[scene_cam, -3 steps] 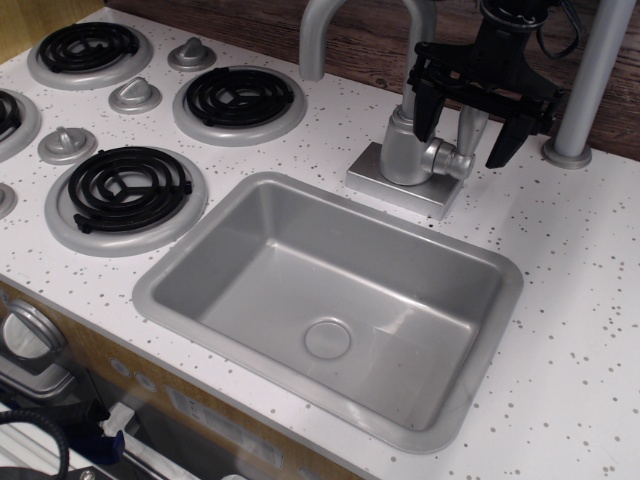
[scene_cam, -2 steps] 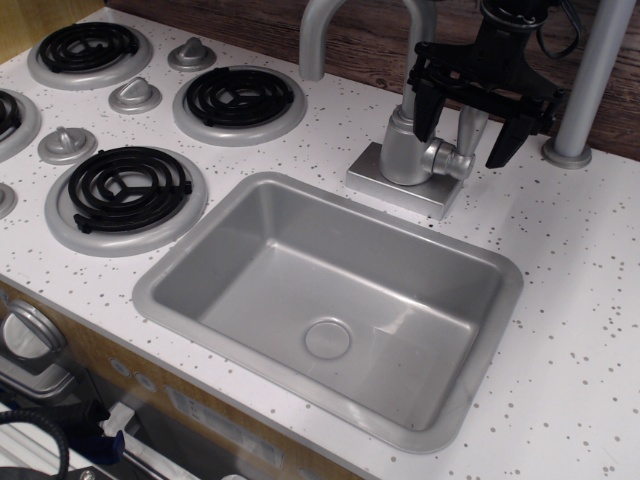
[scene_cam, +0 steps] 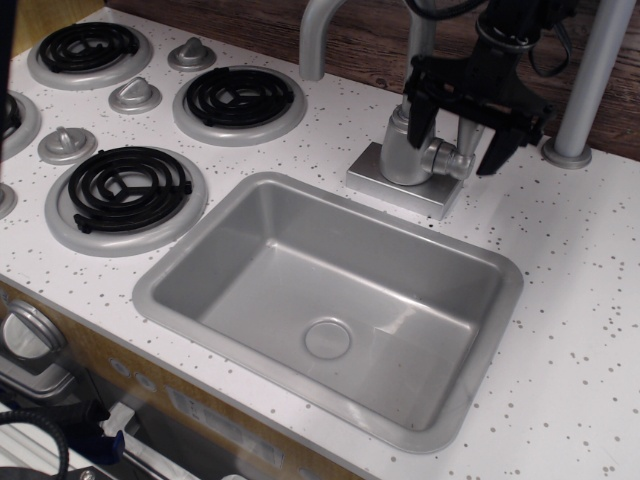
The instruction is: Lever vertical to front
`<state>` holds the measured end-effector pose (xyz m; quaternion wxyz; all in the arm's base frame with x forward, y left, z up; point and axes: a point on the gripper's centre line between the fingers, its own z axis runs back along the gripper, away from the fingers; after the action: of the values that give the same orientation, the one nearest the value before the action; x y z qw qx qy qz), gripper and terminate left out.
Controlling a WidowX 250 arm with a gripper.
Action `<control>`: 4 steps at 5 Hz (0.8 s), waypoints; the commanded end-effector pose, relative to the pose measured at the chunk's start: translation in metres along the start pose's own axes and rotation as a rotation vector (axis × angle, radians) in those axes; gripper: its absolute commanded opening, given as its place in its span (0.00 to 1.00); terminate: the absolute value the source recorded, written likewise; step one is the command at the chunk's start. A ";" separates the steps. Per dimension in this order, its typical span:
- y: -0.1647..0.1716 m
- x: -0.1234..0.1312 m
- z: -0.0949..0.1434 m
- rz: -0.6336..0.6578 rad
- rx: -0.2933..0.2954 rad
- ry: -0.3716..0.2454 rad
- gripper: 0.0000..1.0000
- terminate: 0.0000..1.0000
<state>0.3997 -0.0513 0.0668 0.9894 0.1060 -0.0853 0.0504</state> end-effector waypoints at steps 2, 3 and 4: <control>0.002 0.026 0.038 0.014 0.011 -0.237 1.00 0.00; 0.003 0.031 0.034 0.002 0.020 -0.256 1.00 0.00; 0.002 0.033 0.032 0.004 0.013 -0.259 1.00 0.00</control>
<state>0.4212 -0.0565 0.0814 0.9749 0.1206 -0.1841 0.0329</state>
